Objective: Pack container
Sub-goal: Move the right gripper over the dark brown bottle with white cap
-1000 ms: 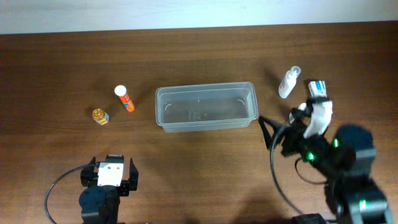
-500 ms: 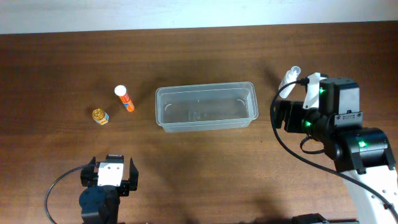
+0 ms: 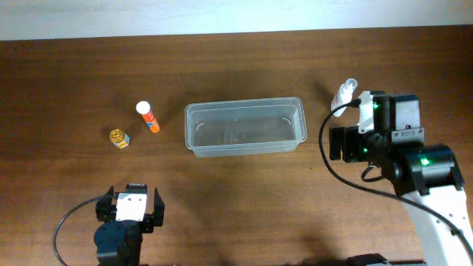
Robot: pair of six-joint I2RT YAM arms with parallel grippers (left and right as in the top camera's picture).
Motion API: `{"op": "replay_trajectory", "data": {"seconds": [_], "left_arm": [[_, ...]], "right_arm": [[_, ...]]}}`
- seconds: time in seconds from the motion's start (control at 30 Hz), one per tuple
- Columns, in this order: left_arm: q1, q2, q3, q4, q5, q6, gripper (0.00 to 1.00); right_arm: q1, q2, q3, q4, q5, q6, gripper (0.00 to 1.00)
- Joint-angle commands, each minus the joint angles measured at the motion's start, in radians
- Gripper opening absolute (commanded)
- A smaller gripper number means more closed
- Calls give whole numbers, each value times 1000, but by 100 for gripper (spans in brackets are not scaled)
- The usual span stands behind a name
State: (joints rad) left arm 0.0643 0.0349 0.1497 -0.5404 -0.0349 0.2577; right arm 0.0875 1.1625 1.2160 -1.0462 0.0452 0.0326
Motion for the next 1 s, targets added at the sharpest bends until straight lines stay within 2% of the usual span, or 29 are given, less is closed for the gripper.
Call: {"op": "replay_trajectory", "data": {"seconds": [0.0,0.57,0.77,0.97], "left_arm": [[-5,2,-1,-6,-14,-10,100],[-5,2,-1,-6,-14,-10,100],[-5,2,-1,-6,-14,-10,100],[-5,2,-1,-5,-14,-10,100]], "right_arm": [[-4,49,22,-11,23,-47,98],[-4,146,22,20,53,-56,98],[-4,149,22,26,-98,-180,98],[-17,153,22,29,-101,-185,98]]}}
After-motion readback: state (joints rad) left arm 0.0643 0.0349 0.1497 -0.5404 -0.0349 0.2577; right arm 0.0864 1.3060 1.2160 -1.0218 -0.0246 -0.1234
